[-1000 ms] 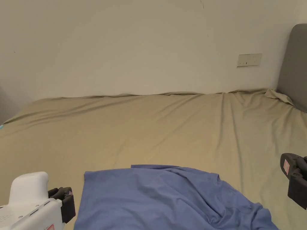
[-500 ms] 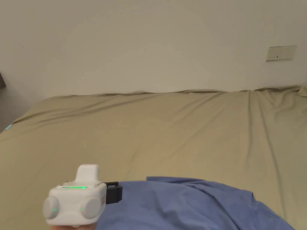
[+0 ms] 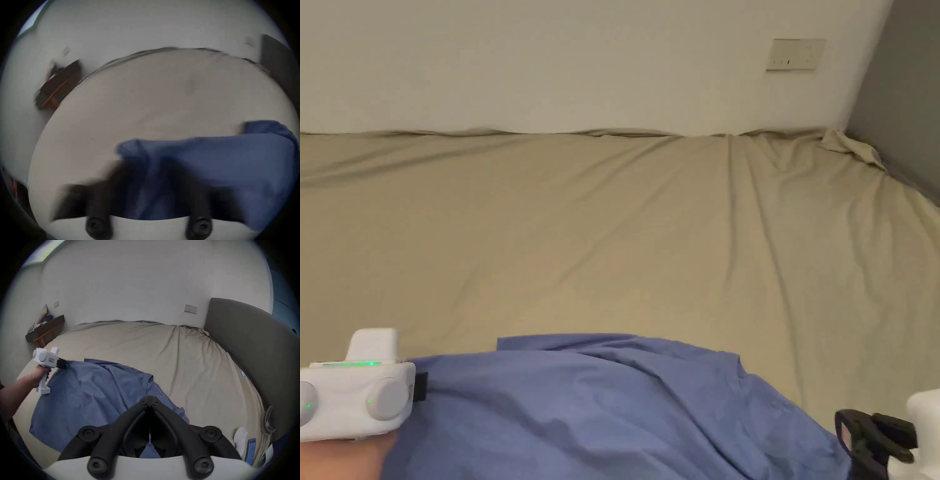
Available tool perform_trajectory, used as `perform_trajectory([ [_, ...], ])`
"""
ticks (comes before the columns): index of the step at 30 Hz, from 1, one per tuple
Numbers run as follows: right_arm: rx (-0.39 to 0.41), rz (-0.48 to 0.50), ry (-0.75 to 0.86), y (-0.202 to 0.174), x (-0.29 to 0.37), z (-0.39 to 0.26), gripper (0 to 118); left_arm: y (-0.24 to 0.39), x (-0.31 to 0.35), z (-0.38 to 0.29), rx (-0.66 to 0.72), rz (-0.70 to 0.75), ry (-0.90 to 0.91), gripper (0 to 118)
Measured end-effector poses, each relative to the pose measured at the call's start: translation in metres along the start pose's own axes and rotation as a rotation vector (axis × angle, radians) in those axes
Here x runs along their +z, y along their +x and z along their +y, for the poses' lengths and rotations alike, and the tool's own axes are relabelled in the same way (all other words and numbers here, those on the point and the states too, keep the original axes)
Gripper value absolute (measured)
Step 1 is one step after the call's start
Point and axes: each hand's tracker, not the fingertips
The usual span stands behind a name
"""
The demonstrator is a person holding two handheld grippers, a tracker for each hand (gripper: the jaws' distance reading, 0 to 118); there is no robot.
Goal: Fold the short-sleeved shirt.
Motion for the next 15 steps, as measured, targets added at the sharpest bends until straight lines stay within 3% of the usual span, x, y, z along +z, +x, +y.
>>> perform_trajectory([
  [1, 0.021, 0.008, -0.005, 0.000, -0.012, 0.002, 2, 0.014, 0.003, 0.002, -0.059, -0.015, 0.034, 0],
  [2, 0.038, 0.016, -0.017, 0.001, -0.026, 0.006, 2, 0.025, 0.012, 0.001, -0.129, 0.088, 0.010, 0],
  [3, 0.039, 0.016, -0.025, 0.003, -0.038, 0.010, 2, 0.027, 0.018, 0.000, -0.088, 0.064, -0.002, 0],
  [5, 0.034, 0.078, -0.037, 0.011, -0.066, 0.023, 2, 0.003, 0.036, -0.002, 0.188, -0.156, 0.036, 0],
  [8, 0.056, 0.122, -0.058, 0.022, -0.112, 0.045, 8, -0.017, 0.069, -0.009, 0.332, -0.159, 0.098, 0],
  [9, 0.019, 0.141, -0.088, 0.027, -0.135, 0.052, 32, -0.021, 0.094, -0.010, 0.341, -0.153, 0.138, 0],
  [10, -0.001, 0.160, -0.140, 0.031, -0.157, 0.058, 97, -0.025, 0.109, -0.012, 0.342, -0.161, 0.164, 0],
  [11, 0.011, 0.132, -0.261, 0.031, -0.185, 0.062, 118, -0.027, 0.122, -0.013, 0.335, -0.173, 0.178, 0],
  [13, -0.002, 0.195, -0.301, 0.031, -0.229, 0.059, 114, -0.032, 0.134, -0.010, 0.310, -0.181, 0.181, 0],
  [15, 0.030, 0.128, -0.418, 0.022, -0.264, 0.054, 115, -0.033, 0.145, -0.011, 0.290, -0.172, 0.186, 0],
])
